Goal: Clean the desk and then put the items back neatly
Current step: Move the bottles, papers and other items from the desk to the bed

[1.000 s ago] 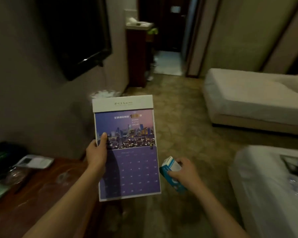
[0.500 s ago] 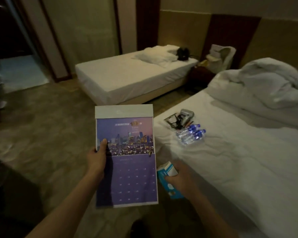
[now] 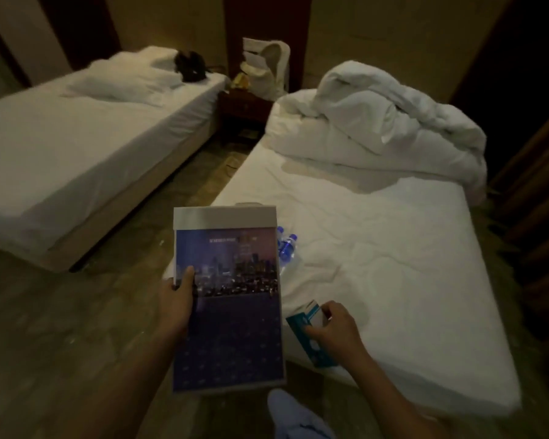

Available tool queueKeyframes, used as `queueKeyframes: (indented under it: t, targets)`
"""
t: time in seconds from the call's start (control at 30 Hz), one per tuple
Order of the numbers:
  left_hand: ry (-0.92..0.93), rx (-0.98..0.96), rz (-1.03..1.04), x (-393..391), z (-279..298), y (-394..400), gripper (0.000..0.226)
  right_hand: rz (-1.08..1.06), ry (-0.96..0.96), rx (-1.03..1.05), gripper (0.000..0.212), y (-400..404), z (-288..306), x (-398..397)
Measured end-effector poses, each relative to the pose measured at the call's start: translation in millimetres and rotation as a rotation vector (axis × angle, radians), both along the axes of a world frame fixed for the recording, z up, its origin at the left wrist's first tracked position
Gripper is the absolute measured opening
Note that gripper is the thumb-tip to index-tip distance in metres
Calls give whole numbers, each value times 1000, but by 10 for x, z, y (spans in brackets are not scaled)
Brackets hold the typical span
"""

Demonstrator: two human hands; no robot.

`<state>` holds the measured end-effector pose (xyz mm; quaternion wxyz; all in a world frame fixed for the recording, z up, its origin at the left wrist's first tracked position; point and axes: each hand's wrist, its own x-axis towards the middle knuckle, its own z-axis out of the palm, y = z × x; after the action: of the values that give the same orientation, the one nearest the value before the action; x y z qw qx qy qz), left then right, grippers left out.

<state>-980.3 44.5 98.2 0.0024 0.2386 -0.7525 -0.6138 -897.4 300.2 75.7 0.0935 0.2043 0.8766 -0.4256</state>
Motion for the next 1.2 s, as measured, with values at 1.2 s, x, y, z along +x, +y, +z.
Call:
queueKeyframes:
  t: [1.2]
  targets:
    - [-576, -328, -751, -3482, -2748, 3290, 39, -911, -407, -81, 48, 2136, -2306, -2784]
